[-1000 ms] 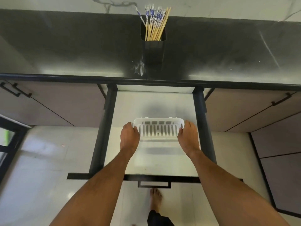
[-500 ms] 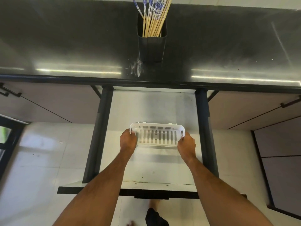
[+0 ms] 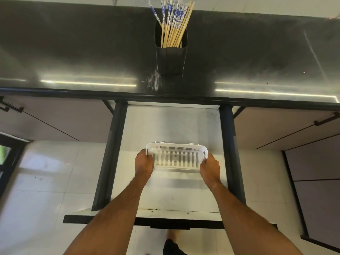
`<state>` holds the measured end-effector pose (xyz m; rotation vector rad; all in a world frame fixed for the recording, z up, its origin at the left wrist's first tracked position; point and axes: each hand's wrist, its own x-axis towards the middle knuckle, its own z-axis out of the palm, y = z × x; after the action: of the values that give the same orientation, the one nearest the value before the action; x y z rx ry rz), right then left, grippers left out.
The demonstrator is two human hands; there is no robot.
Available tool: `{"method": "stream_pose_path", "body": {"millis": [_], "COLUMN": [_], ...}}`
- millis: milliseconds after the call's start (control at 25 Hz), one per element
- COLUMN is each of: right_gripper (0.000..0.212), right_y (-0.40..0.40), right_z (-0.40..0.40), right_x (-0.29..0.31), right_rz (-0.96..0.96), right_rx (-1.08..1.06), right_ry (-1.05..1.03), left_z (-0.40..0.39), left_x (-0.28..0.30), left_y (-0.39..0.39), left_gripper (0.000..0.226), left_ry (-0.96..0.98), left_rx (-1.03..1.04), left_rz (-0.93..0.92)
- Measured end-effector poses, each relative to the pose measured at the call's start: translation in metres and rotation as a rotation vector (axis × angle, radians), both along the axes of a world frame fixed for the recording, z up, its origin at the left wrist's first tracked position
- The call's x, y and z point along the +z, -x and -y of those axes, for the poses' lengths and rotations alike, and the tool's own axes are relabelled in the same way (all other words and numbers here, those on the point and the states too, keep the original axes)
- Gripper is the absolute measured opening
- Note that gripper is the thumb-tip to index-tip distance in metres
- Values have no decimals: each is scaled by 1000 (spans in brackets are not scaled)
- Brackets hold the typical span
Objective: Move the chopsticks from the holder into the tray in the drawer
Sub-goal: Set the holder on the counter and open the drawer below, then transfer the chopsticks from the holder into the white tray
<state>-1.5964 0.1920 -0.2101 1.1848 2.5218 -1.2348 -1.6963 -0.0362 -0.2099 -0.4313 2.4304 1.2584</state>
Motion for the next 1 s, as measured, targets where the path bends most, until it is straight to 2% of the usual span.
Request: {"method": "stream_pose_path", "body": {"millis": [160, 240, 400, 560, 760, 1000], "right_gripper": [40, 44, 51, 60, 58, 57], "right_y": [2, 6, 26, 58, 114, 190], "right_z": [0, -4, -14, -19, -21, -22], "right_x": [13, 26, 64, 114, 186, 257], "right_rz": [28, 6, -99, -191, -347, -450], "right_rx": [30, 82, 193, 317, 404, 365], "right_ry": [-63, -134, -281, -430, -554, -623], "left_z": [-2, -6, -19, -32, -50, -69], "left_x": [11, 26, 74, 131, 203, 254], "left_y": [-3, 0, 21, 46, 88, 156], "left_gripper": [29, 37, 53, 56, 53, 53], "left_ry": [16, 77, 199, 246, 208, 213], "left_rx": [-23, -71, -152, -241, -267, -306], "left_rz": [-36, -86, -226, -410, -617, -748]}}
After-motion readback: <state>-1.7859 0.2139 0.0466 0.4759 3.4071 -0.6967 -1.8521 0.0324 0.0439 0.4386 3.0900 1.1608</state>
